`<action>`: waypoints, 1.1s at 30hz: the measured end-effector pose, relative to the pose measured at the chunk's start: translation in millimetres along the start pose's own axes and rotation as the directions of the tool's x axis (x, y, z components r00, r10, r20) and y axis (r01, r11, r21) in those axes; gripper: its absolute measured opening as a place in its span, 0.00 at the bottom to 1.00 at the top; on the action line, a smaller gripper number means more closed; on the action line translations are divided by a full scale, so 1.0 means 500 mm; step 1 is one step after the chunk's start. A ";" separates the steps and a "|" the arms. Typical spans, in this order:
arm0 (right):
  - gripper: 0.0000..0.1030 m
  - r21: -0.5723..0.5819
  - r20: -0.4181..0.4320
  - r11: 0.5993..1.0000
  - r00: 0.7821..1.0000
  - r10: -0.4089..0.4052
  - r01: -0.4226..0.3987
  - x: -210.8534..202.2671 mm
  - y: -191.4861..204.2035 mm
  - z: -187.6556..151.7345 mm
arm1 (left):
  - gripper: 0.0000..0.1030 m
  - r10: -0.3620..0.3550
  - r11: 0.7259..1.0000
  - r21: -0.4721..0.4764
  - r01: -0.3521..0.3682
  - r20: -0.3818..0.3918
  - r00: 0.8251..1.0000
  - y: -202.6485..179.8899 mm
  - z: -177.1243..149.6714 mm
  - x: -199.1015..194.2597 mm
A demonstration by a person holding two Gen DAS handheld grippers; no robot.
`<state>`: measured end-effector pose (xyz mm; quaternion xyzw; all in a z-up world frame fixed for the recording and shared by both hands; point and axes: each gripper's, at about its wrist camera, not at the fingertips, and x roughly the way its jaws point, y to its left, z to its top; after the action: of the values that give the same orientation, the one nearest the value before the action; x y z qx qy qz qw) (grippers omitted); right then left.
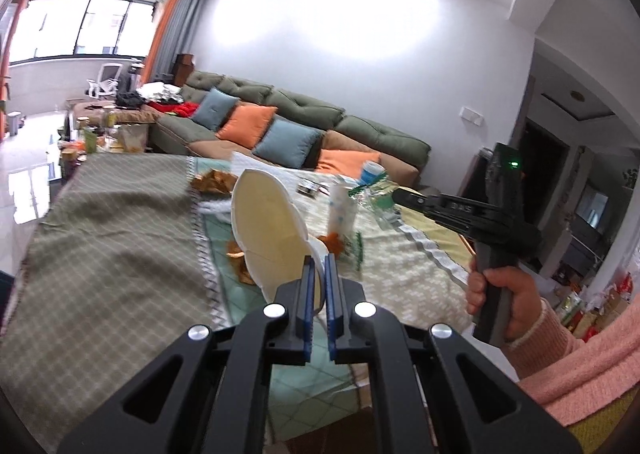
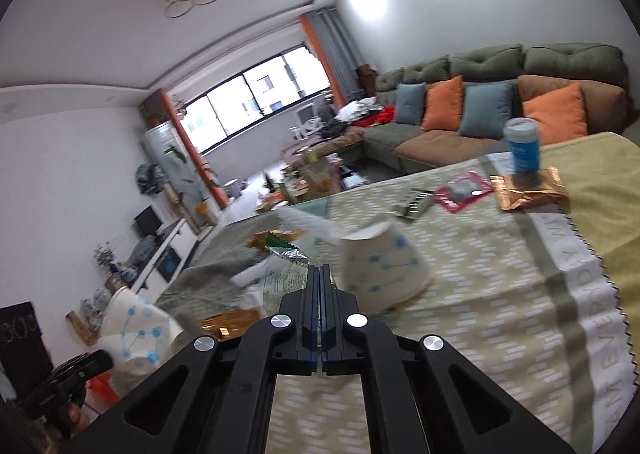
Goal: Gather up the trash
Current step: 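Carry the cup and wrapper to the teal bin and open both grippers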
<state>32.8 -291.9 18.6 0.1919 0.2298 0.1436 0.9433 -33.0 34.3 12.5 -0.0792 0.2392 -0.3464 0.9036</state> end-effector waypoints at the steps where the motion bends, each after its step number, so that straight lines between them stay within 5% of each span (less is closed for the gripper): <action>1: 0.01 -0.012 -0.005 1.000 1.000 0.023 -0.023 0.006 0.014 0.001 | 0.06 0.015 1.000 -0.004 -0.015 0.005 1.000 0.010 0.000 -0.003; 11: 0.01 -0.108 -0.147 0.950 0.950 0.277 -0.294 0.134 0.182 -0.010 | 0.06 0.229 0.971 -0.079 -0.225 0.050 0.972 0.109 0.013 -0.079; 23: 0.01 -0.184 -0.324 0.837 0.836 0.443 -0.515 0.285 0.418 -0.059 | 0.06 0.515 0.845 -0.194 -0.499 0.042 0.856 0.267 0.003 -0.203; 33: 0.01 -0.180 -0.462 0.777 0.750 0.474 -0.603 0.422 0.581 -0.117 | 0.07 0.639 0.732 -0.277 -0.622 -0.039 0.768 0.388 -0.021 -0.257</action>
<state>131.1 58.1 15.1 0.0632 0.3209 0.4833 0.8121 -7.0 264.9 -7.9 -0.1276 0.2704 0.0195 0.9541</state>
